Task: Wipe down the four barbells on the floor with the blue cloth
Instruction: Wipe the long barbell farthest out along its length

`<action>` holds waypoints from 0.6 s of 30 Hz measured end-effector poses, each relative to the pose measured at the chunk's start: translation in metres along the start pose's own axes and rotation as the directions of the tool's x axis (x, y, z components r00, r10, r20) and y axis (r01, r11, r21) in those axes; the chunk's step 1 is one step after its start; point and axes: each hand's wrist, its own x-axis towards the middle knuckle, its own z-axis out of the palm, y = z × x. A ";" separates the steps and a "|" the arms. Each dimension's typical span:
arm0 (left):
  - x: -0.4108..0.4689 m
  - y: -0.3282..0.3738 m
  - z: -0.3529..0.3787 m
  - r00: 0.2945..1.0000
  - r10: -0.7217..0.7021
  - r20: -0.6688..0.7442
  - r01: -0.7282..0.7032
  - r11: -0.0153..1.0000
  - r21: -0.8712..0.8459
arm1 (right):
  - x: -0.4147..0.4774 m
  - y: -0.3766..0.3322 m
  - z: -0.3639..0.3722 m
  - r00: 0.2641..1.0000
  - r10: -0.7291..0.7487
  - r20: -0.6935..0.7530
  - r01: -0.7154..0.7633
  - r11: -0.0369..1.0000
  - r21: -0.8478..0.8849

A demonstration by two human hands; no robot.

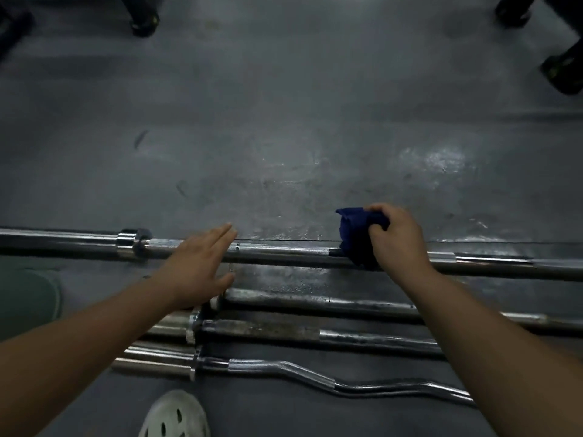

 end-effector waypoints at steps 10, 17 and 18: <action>0.016 -0.004 -0.006 0.985 0.171 -0.033 -0.171 0.985 -0.016 | -0.048 -0.027 0.008 0.979 0.090 -0.183 -0.088 0.996 0.020; -0.037 -0.002 -0.042 0.974 0.176 -0.142 -0.185 0.982 -0.050 | -0.089 -0.086 -0.007 0.984 0.014 -0.179 -0.014 1.000 0.003; -0.047 -0.001 -0.050 0.973 0.161 -0.162 -0.172 0.984 -0.051 | -0.092 -0.094 -0.012 0.985 -0.007 -0.174 0.007 1.000 -0.002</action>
